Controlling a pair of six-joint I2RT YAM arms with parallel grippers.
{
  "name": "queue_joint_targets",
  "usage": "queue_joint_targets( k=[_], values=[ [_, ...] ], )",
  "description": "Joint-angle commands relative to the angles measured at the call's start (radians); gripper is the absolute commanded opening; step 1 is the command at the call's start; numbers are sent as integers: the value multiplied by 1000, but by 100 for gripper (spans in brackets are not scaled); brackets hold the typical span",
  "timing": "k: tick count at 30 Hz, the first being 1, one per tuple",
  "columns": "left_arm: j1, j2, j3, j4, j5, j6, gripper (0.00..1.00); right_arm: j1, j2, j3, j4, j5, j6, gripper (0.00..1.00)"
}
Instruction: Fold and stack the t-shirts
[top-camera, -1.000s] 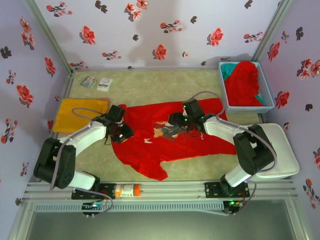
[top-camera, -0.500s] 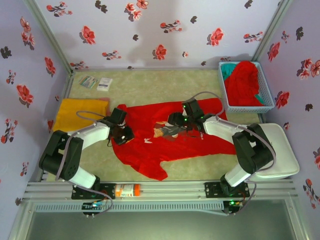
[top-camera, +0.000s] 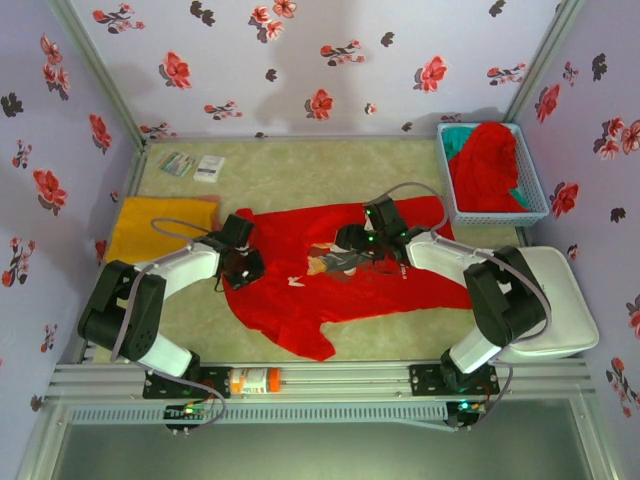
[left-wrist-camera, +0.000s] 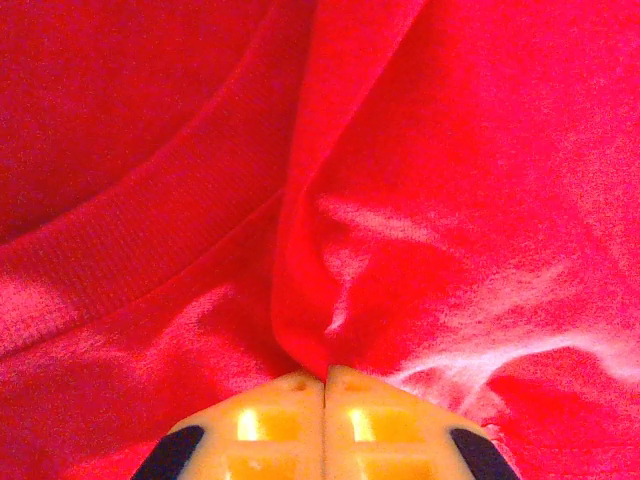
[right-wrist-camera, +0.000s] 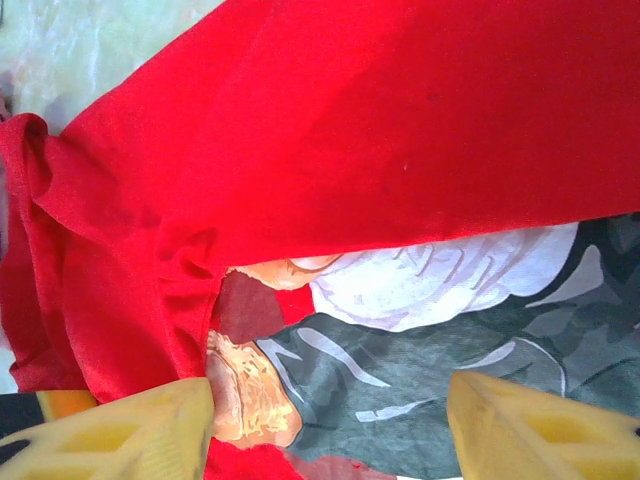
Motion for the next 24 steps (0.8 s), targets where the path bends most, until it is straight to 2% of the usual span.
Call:
queue_joint_targets(
  k=[1, 10, 19, 20, 22, 23, 24],
  values=[
    [1, -49, 41, -72, -23, 19, 0, 8, 8, 31, -24, -2, -5, 63],
    [11, -148, 87, -280, -48, 81, 0, 9, 25, 37, -23, -7, -2, 63],
    [67, -136, 112, -339, -37, 142, 1, 10, 19, 49, -53, 22, -18, 63],
    [76, -134, 125, -349, -38, 155, 7, 10, 20, 54, -61, 28, -23, 63],
    [92, -112, 174, -383, -35, 191, 33, 9, 22, 78, -91, 37, -37, 63],
    [99, -97, 201, -399, -37, 212, 39, 9, 22, 87, -102, 41, -45, 63],
    [106, -82, 231, -417, -46, 232, 40, 9, 23, 97, -115, 51, -56, 63]
  ],
)
